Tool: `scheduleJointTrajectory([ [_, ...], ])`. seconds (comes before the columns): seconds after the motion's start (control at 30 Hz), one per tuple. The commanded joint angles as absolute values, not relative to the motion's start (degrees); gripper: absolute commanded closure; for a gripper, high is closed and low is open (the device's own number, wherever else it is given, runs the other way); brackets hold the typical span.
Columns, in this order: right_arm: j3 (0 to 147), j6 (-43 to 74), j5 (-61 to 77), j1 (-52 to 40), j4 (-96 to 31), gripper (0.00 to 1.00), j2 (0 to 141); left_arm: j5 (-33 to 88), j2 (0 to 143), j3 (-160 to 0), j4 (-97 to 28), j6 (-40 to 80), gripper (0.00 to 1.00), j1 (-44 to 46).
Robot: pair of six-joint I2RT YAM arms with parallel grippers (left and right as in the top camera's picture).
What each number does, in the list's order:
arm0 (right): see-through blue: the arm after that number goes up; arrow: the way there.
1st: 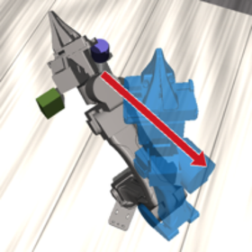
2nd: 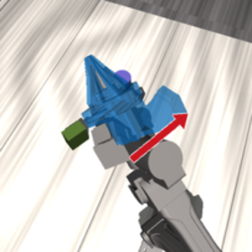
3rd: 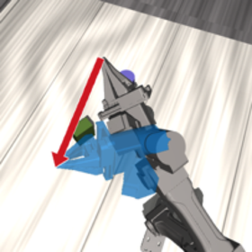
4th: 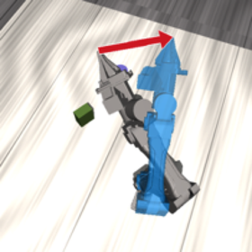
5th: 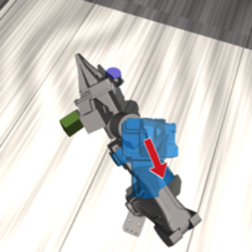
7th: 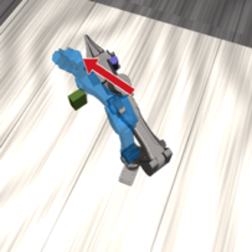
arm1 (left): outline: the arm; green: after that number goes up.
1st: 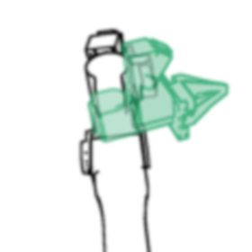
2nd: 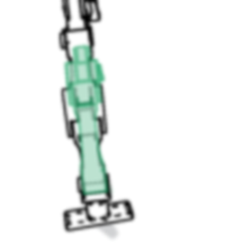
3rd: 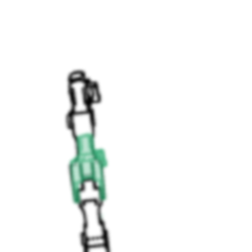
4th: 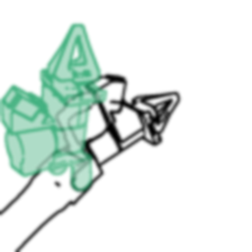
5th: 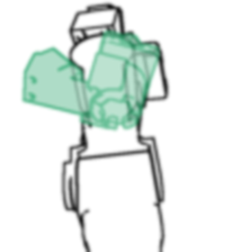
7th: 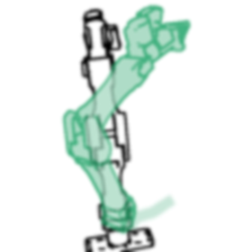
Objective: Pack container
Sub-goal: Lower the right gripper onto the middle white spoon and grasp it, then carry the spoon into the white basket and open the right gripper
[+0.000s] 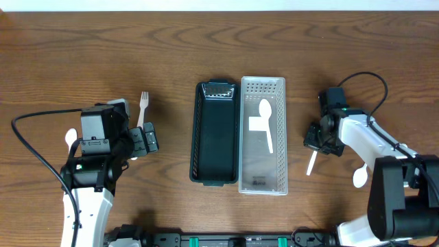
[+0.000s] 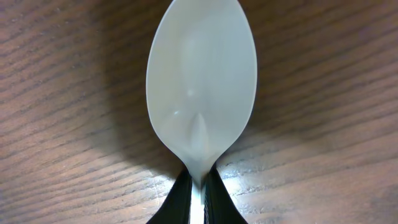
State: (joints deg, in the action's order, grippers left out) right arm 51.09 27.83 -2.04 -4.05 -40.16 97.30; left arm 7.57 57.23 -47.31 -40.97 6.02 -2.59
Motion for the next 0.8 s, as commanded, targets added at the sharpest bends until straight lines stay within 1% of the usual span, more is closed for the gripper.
scheduleJointTrajectory([
  [0.0,55.7,24.5,-1.5,-4.6,-42.2,0.99,97.9,8.2,57.3,-48.6,-41.1,6.3,0.02,-2.9],
  [0.17,69.4,21.1,-1.4,-5.7,-48.6,0.99,92.2,8.2,57.3,-48.6,-41.1,6.3,0.02,-2.9],
  [0.3,77.7,19.4,-1.4,-10.2,-51.4,0.99,88.9,8.2,57.3,-48.6,-41.1,6.3,0.02,-2.9],
  [0.5,78.7,21.6,-0.5,-19.2,-52.4,0.99,89.5,8.2,57.3,-48.6,-41.1,6.3,0.02,-2.9],
  [0.67,77.8,23.8,-0.6,-26.8,-52.3,0.99,94.8,8.2,57.3,-48.6,-41.1,6.3,0.02,-2.9],
  [0.77,77.8,25.7,-0.6,-29.3,-52.2,0.99,98.7,8.2,57.3,-48.6,-41.1,6.3,0.02,-2.9],
])
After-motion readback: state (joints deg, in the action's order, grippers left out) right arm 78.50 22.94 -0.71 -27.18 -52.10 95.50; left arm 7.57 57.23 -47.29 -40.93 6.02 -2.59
